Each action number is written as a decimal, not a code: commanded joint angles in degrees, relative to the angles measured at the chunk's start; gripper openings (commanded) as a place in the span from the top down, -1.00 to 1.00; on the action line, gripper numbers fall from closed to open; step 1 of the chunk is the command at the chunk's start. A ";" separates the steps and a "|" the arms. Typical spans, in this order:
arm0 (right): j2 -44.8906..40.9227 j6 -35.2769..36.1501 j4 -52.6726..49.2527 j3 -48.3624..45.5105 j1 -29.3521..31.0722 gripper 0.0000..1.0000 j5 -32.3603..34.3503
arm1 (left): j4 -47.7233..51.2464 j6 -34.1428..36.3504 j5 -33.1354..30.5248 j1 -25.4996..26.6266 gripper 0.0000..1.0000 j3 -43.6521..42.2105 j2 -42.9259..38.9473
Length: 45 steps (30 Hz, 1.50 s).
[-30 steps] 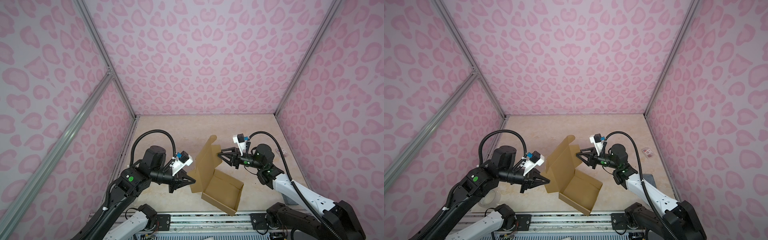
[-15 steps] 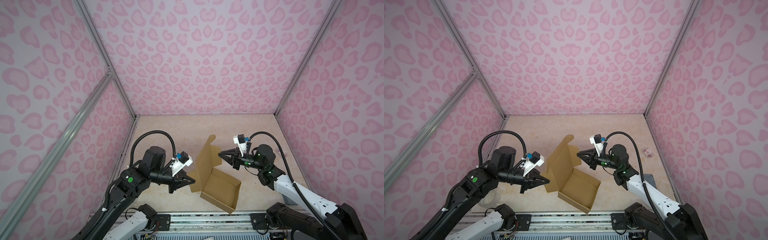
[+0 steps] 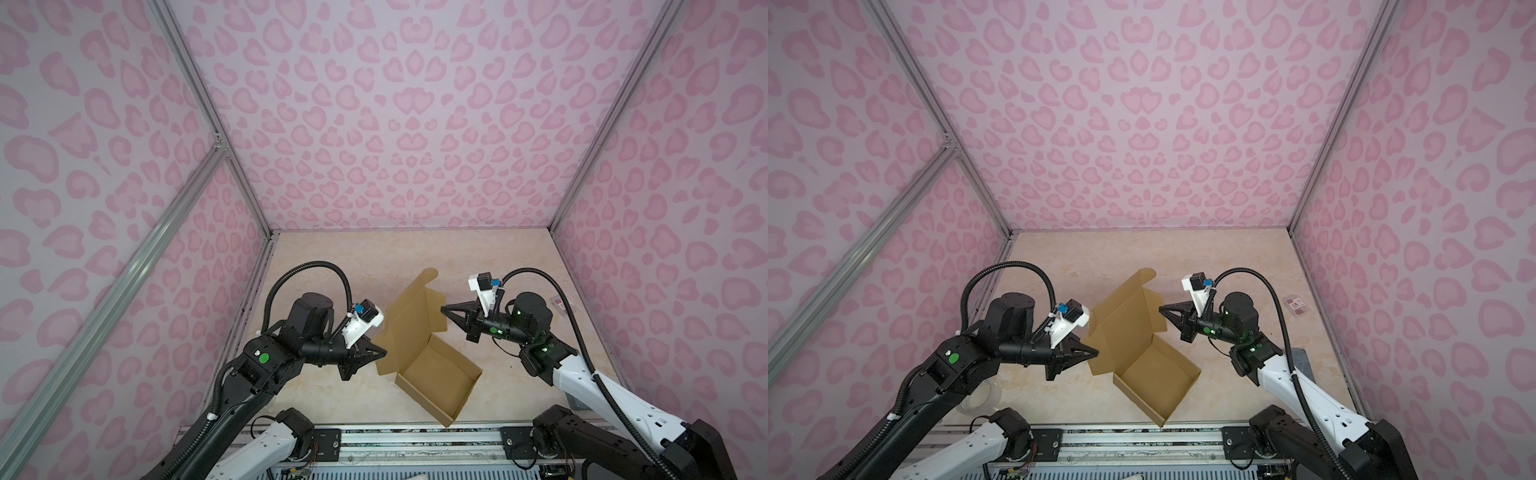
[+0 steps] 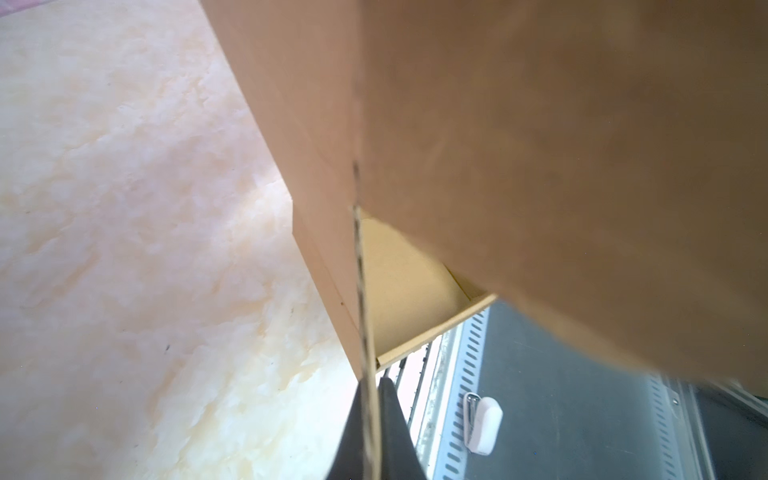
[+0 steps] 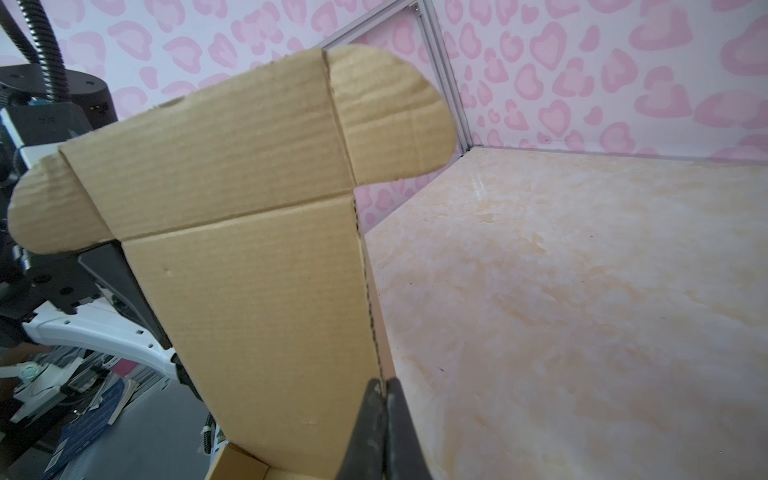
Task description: Fold the paper box
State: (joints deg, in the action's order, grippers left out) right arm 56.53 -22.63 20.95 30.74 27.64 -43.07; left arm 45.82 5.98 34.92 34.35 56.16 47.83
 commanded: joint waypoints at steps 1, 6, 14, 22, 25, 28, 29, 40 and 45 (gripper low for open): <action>-0.61 0.60 -0.58 -1.28 0.44 1.00 4.07 | -4.27 -0.91 -9.82 -0.02 0.92 -0.69 0.98; -1.67 1.91 -1.05 -3.28 3.24 1.00 12.48 | -10.02 -3.73 -16.82 -0.15 0.92 -0.92 6.41; -3.00 1.36 0.45 -6.81 7.26 1.00 27.68 | -23.35 -10.79 -28.36 -0.07 0.92 -1.03 14.97; -2.55 0.35 2.55 -8.49 7.70 1.00 34.07 | -34.59 -14.79 -31.43 0.69 0.93 -5.14 19.60; -1.93 -0.52 3.14 -8.28 7.79 1.00 36.30 | -38.65 -15.89 -31.80 0.95 0.93 -6.95 20.43; -0.38 -1.18 3.92 -7.63 8.48 1.00 37.65 | -42.21 -16.50 -33.19 1.66 0.93 -8.36 21.43; 0.20 -1.14 4.24 -7.47 8.87 1.00 38.34 | -43.07 -16.81 -33.69 1.83 0.93 -8.48 21.95; 5.13 -0.99 6.15 -6.43 11.89 1.00 45.36 | -49.11 -18.66 -36.88 3.53 0.93 -9.67 26.61; 7.16 -0.75 7.72 -6.31 13.55 1.00 49.61 | -50.93 -19.71 -38.85 4.09 0.93 -10.44 27.31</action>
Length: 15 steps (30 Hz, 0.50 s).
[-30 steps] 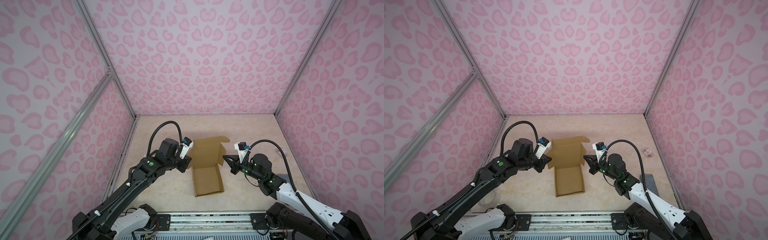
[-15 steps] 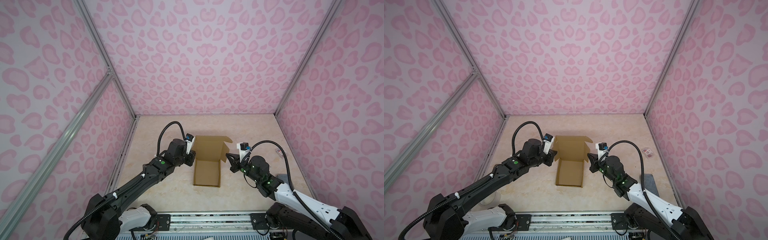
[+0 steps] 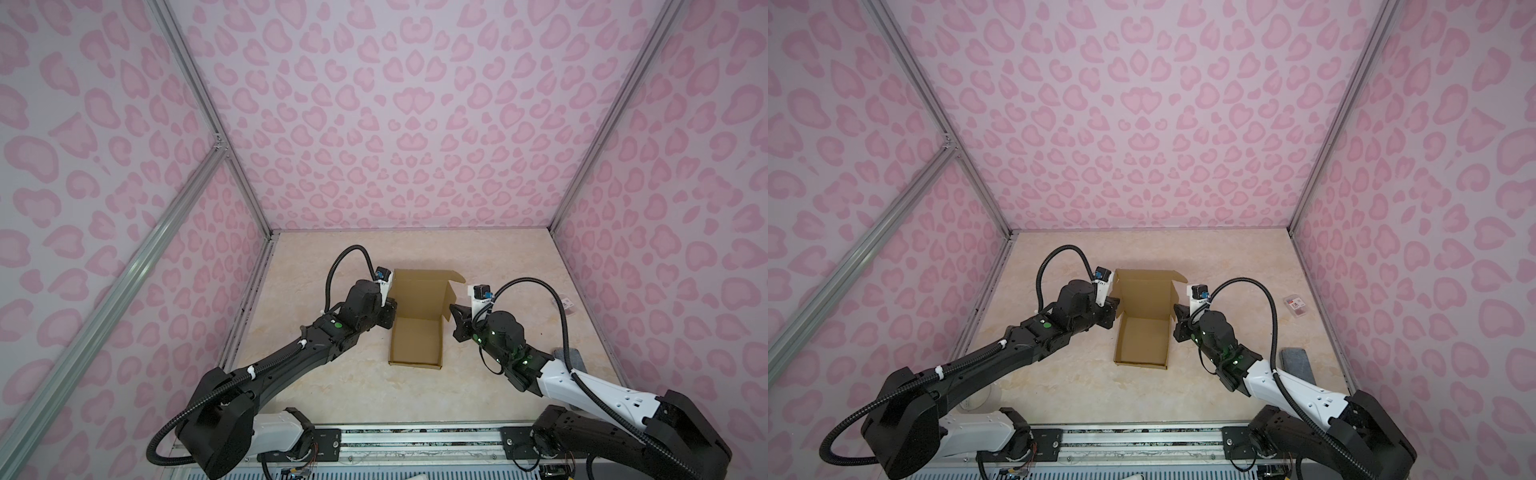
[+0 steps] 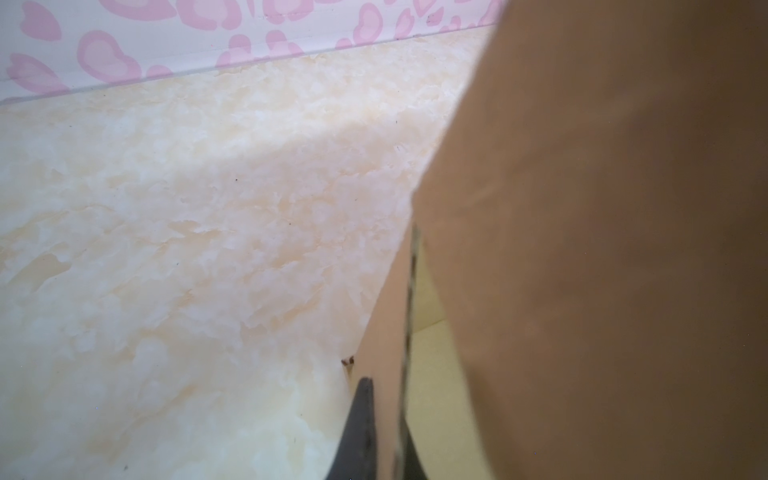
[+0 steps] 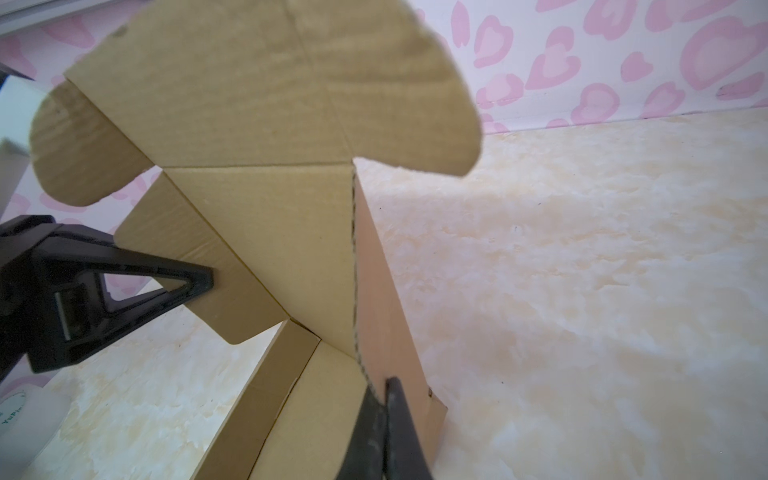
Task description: Fold the paper box
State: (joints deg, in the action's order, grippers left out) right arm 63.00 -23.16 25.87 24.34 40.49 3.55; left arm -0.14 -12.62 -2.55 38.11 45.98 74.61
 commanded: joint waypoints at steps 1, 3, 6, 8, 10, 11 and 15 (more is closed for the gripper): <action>1.25 -0.11 3.12 0.27 1.16 1.00 3.96 | -5.37 -1.17 -1.77 0.52 0.93 -0.36 0.75; 2.26 0.02 2.98 1.07 2.14 1.00 5.80 | -6.02 -1.42 -3.31 1.06 0.93 -0.60 1.14; 3.72 0.22 2.84 1.98 3.64 1.00 8.98 | -6.97 -1.89 -5.24 2.00 0.93 -0.78 1.50; 4.61 0.01 2.87 2.37 4.06 1.00 10.60 | -7.82 -2.37 -5.70 2.31 0.93 -1.03 1.59; 5.40 -0.34 2.78 2.75 4.15 1.00 11.64 | -8.07 -2.91 -6.13 2.50 0.93 -1.11 1.59; 5.75 -0.31 3.01 2.78 4.18 1.00 11.74 | -8.25 -3.12 -6.41 2.54 0.93 -1.23 1.42; 7.46 -0.13 4.81 2.56 4.50 1.00 12.39 | -10.11 -4.27 -6.73 3.02 0.93 -2.78 0.55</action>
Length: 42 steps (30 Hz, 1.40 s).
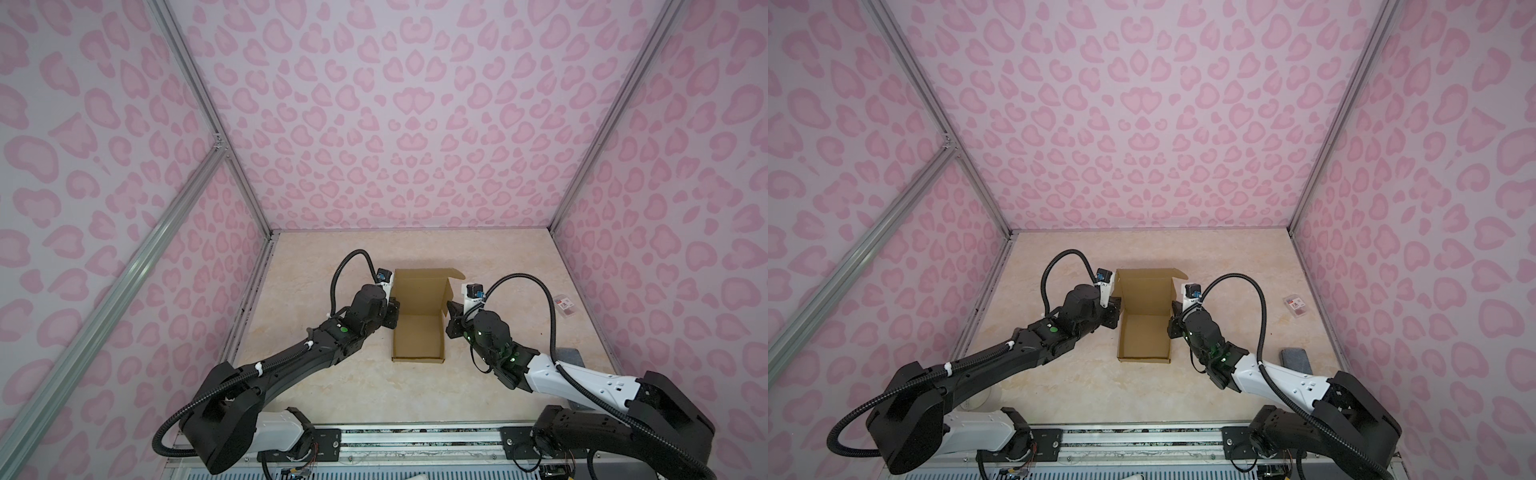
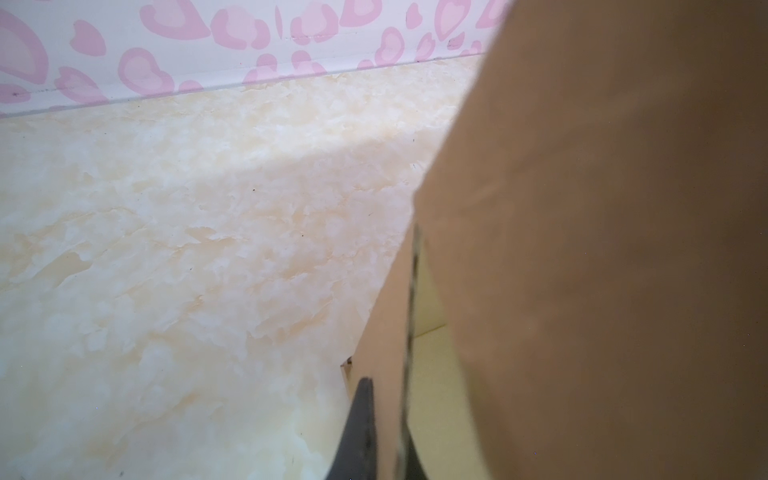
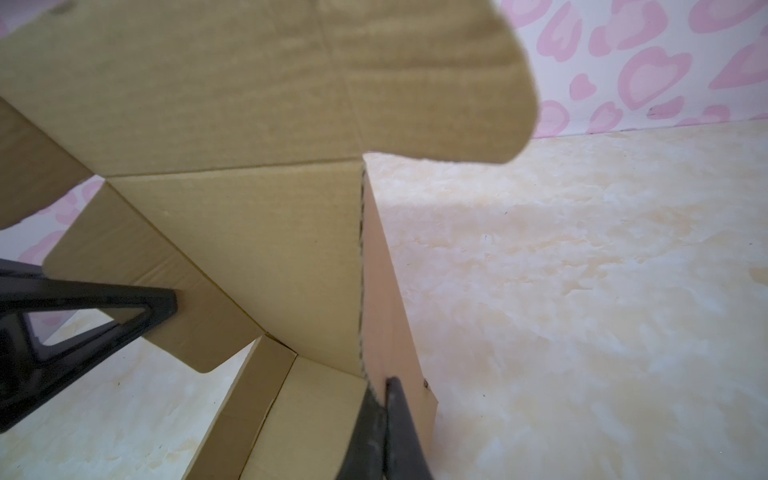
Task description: Fold the paper box
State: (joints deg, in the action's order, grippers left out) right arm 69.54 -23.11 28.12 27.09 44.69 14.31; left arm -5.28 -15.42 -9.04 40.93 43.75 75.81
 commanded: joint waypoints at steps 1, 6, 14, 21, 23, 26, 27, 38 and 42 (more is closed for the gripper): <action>1.39 -0.16 2.94 -0.13 0.40 1.00 1.94 | -5.19 -1.70 -0.26 0.26 0.93 -1.11 -0.82; 3.24 0.43 5.55 -0.25 0.71 1.00 1.89 | -8.74 -2.81 -1.74 1.43 0.93 -3.38 -0.82; 5.66 1.23 8.13 -1.13 1.96 1.00 2.63 | -11.59 -4.83 -7.31 3.89 0.93 -5.72 -1.74; 6.90 1.55 10.00 -2.47 3.84 1.00 4.11 | -11.69 -10.60 -9.38 5.05 0.92 -6.56 -1.64; 7.14 1.67 10.19 -2.58 4.52 1.00 5.16 | -11.77 -12.50 -9.78 5.29 0.91 -7.15 -1.88; 7.52 1.93 10.60 -2.66 5.40 1.00 6.12 | -12.27 -14.68 -10.39 5.93 0.89 -8.12 -2.03; 7.56 1.95 10.70 -2.68 5.60 1.00 6.42 | -12.41 -15.03 -10.83 6.27 0.89 -8.41 -2.01; 8.76 2.28 13.51 -4.30 7.59 1.00 8.01 | -12.67 -19.04 -16.86 10.79 0.88 -9.05 -0.50; 8.92 2.15 14.36 -5.26 7.85 1.00 8.02 | -12.30 -21.07 -18.45 11.83 0.86 -9.24 0.19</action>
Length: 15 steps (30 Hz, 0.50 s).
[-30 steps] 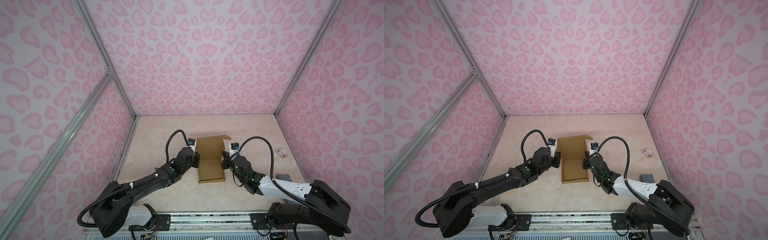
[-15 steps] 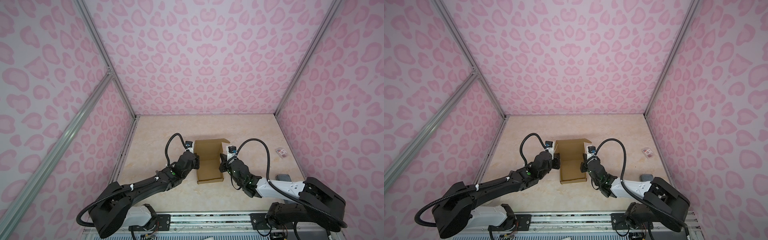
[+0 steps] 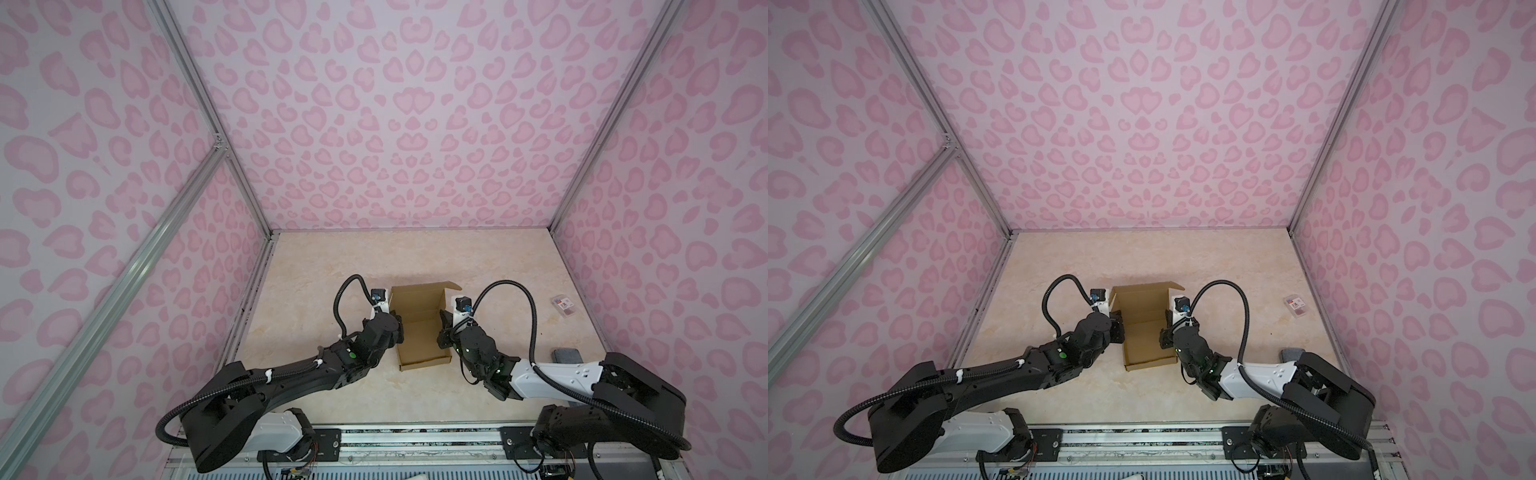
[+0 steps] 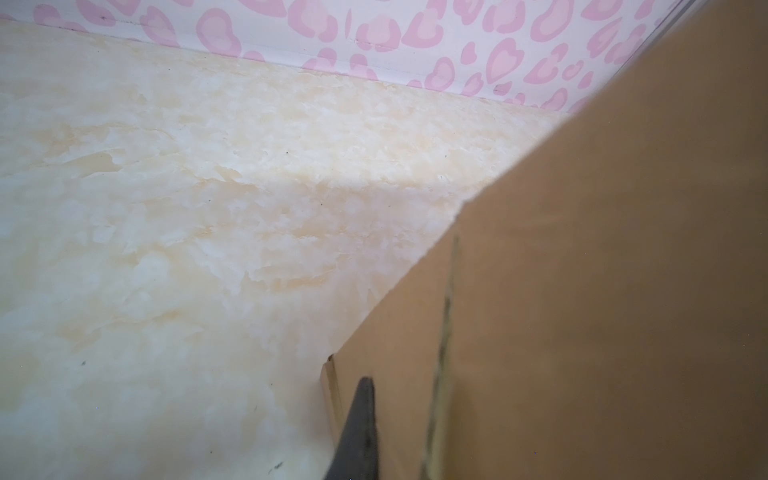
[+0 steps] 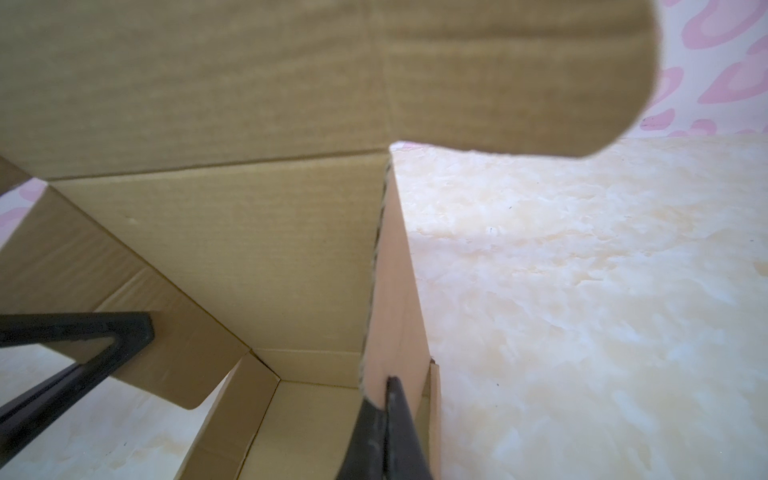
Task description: Fold the paper box
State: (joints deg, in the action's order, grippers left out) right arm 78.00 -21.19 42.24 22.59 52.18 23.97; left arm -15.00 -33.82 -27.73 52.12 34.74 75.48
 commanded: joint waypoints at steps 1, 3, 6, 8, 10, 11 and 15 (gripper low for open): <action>0.42 0.12 0.45 -1.06 0.44 1.00 -1.65 | -2.52 -3.11 -0.26 0.91 0.86 -0.33 0.76; 0.15 0.06 0.39 -1.60 0.53 1.00 -1.56 | -2.52 -4.17 -0.97 1.44 0.86 -0.58 1.10; -0.34 0.10 0.36 -2.26 0.79 1.00 -1.62 | -2.22 -6.36 -2.61 2.45 0.86 -0.77 1.79; -0.79 -0.06 0.30 -2.85 0.95 1.00 -1.38 | -2.49 -7.30 -3.82 3.46 0.85 -1.06 2.10; -0.99 -0.30 0.43 -3.43 1.16 1.00 -1.07 | -2.40 -8.03 -4.90 4.42 0.85 -1.00 2.55; -1.00 -0.42 0.51 -3.72 1.34 1.00 -0.88 | -2.48 -8.25 -5.42 4.91 0.85 -1.01 2.74; -0.94 -0.61 1.25 -4.48 1.99 1.00 -0.44 | -2.70 -9.30 -7.53 6.53 0.85 -1.49 3.28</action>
State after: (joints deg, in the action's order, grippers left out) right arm 76.82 -21.43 43.53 18.79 53.67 24.45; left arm -17.30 -40.58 -36.16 57.87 33.67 78.26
